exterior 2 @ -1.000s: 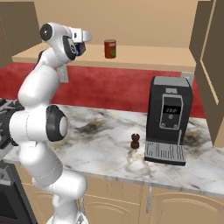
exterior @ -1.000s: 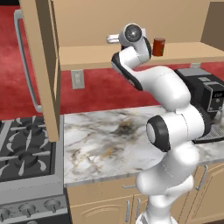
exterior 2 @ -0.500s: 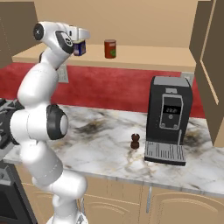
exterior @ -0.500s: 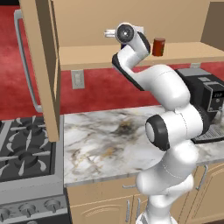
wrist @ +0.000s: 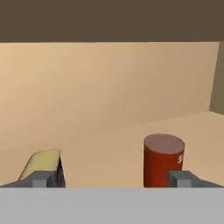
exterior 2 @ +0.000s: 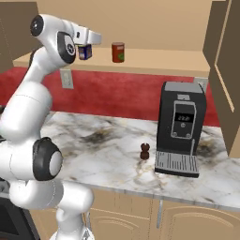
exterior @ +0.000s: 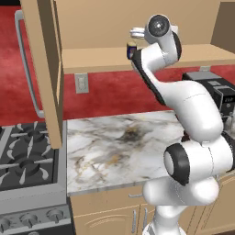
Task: Restock the canned food cabinet by taking the new fresh canned food from the counter and placing it in the cabinet. Then, take the old canned food from the cabinet and place it on the counter.
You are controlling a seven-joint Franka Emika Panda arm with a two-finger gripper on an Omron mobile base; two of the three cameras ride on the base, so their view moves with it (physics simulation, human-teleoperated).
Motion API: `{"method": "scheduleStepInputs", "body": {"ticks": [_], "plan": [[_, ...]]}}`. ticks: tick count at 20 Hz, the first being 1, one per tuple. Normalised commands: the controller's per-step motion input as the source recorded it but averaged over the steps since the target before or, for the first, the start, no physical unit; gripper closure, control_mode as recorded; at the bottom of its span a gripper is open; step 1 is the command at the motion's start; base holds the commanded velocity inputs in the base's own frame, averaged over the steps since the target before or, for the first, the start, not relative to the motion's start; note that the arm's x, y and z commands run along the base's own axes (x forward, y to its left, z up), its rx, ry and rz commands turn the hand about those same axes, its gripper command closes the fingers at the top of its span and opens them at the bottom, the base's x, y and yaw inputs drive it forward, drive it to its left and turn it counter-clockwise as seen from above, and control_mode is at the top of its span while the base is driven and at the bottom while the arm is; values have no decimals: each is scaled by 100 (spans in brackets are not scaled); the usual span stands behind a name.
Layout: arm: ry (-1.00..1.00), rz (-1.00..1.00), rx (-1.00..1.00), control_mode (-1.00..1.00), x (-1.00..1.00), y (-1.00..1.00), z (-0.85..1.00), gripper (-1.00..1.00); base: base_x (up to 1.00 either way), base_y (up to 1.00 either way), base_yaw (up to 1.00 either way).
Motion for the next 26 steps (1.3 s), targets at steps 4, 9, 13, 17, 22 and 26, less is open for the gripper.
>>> {"method": "scheduleStepInputs", "body": {"ticks": [4, 9, 13, 17, 22, 26], "plan": [[34, 0, 0, -100, -99, -100, -23, -100, 0, 0, 0], [19, 24, 0, -100, -22, -70, -12, -100, 0, 0, 0], [6, 15, 0, -100, 43, -2, -13, -100, 0, 0, 0], [3, 0, 0, -100, 42, 0, -36, -100, 0, 0, 0], [0, 0, 0, -100, 30, 0, -34, -100, 0, 0, 0], [0, 0, 0, -100, 47, 0, -7, -100, 0, 0, 0]]}}
